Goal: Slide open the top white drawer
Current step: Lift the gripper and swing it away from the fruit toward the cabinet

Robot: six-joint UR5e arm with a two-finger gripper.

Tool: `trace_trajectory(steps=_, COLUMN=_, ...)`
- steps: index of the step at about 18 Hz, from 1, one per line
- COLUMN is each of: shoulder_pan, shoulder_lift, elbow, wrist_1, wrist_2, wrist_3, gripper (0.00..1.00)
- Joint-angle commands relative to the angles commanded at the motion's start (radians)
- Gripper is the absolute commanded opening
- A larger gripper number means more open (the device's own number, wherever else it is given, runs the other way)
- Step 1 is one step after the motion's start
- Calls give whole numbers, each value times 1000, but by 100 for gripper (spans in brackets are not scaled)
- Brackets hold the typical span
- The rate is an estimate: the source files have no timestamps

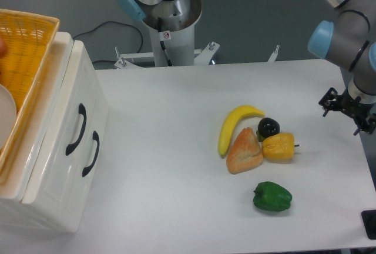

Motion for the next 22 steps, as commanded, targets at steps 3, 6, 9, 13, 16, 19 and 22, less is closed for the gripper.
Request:
trace_trajectory(steps=3, shoulder_pan=-2, shoulder_lift=2, elbow=-2, wrist_1=0, wrist_2=3, wrist_3=0, gripper=100)
trace_trajectory(steps=6, shoulder_pan=-8, shoulder_lift=8, elbow=-5, wrist_1=-2, wrist_2=5, wrist_3=-5, gripper=100)
trace_trajectory(steps=9, shoulder_pan=-21, shoulder_lift=12, elbow=-6, wrist_1=-2, wrist_2=0, wrist_3=-63, gripper=100)
trace_trajectory(steps=13, shoulder_pan=-70, shoulder_lift=23, elbow=-8, wrist_1=0, wrist_2=6, wrist_3=-89, gripper=100)
trace_trajectory(steps=16, shoulder_pan=-116, shoulder_lift=58, elbow=-20, wrist_1=0, wrist_2=5, wrist_3=-203, gripper=100)
trace_trajectory(steps=19, shoulder_pan=-132, shoulder_lift=112, elbow=-57, wrist_1=2, wrist_2=-23, wrist_3=-291, gripper=100)
trace_trajectory(steps=22, shoulder_pan=-178, shoulder_lift=173, elbow=-113, wrist_1=0, wrist_2=-43, wrist_3=-355, gripper=100)
